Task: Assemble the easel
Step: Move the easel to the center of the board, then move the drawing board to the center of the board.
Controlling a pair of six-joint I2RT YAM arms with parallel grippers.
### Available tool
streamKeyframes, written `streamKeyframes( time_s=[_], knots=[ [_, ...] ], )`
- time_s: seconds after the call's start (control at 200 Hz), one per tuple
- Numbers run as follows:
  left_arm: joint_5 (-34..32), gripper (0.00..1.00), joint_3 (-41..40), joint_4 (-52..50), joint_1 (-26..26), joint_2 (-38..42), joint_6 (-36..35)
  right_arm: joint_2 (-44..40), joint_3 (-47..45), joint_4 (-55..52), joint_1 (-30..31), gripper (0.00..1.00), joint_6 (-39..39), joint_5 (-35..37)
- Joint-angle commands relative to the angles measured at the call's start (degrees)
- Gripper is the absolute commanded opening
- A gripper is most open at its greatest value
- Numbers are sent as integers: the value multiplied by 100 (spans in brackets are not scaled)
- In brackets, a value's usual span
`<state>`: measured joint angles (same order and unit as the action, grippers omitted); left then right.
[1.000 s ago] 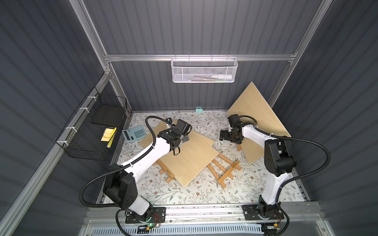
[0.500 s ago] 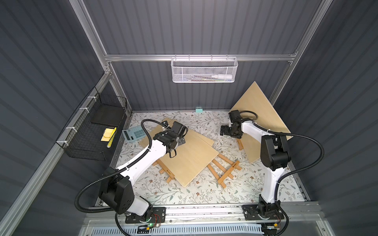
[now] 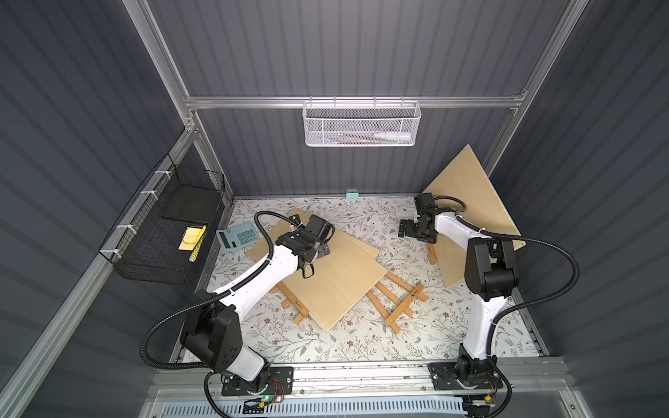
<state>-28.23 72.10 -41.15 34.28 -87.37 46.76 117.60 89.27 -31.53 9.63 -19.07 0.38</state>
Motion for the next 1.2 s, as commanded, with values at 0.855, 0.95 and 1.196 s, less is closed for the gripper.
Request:
streamKeyframes(
  time_s=[0.855, 0.95, 1.196],
  knots=[
    [971, 99, -528, -319, -623, 21, 158, -4307, -3434, 1421, 1527, 98, -395, -2445],
    [954, 99, -586, -363, -625, 11, 149, -4348, -3775, 1484, 1587, 97, -309, -2312],
    [894, 99, -122, -169, -88, -406, -231, -4271, -3805, 591, 1718, 88, -360, -736]
  ],
)
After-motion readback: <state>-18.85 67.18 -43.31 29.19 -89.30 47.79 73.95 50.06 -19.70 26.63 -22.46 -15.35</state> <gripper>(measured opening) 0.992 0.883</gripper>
